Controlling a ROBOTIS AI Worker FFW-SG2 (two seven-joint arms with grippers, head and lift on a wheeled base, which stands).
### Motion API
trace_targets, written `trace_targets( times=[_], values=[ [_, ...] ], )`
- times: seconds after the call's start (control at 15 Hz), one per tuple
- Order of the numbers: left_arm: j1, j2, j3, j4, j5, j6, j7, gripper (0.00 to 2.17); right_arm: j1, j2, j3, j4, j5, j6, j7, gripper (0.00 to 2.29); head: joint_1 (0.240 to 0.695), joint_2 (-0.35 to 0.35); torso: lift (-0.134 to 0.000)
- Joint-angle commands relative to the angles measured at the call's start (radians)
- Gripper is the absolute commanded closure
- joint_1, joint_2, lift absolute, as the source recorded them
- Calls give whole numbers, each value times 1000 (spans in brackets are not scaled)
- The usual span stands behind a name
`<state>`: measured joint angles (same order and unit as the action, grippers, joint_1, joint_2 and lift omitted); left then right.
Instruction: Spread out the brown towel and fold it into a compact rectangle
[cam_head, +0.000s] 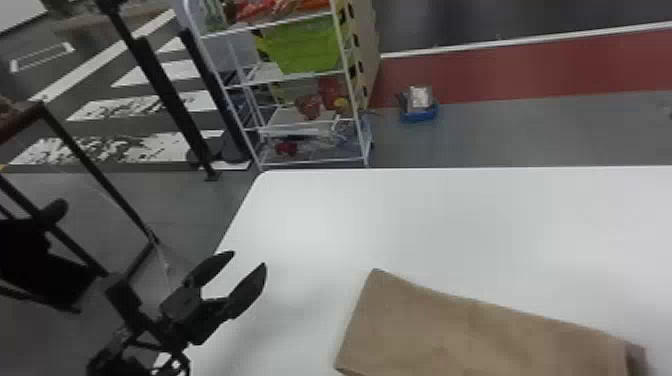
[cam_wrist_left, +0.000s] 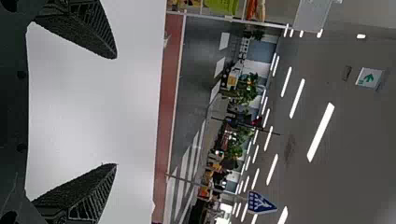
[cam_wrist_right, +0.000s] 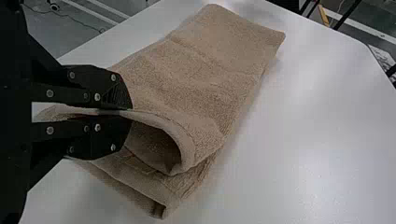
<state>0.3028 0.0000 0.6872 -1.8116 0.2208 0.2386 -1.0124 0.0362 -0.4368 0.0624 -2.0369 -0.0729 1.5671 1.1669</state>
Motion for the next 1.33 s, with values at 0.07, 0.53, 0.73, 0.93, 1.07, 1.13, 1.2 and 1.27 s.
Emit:
trace_targets(
  times=[0.07,0.53,0.73,0.93,1.07,1.13,1.2,1.27],
  values=[
    [2,-3,2,0,0,0,1,49,1,-7,-6,-3,-1,5,0,549,695,336,-124],
    [2,-3,2,1,2,0,1,49,-27,-11,39,15,31,5,-1,556,695,328,-124],
    [2,-3,5,1,2,0,0,49,-55,-13,74,30,51,5,-1,724,695,332,-124],
    [2,-3,12,3,6,0,-2,49,-59,-11,83,30,51,5,-1,957,695,338,-124],
    [2,-3,12,3,6,0,-3,49,-67,-11,86,30,54,5,-1,994,695,343,-124],
    [2,-3,12,3,6,0,-3,49,-68,-11,88,30,54,5,-1,994,695,346,-124],
    [2,-3,11,3,6,0,-2,49,-71,-11,93,34,56,5,-1,994,695,346,-124],
    [2,-3,12,5,6,0,-2,49,-73,-11,96,38,56,5,-1,994,695,346,-124]
  ],
)
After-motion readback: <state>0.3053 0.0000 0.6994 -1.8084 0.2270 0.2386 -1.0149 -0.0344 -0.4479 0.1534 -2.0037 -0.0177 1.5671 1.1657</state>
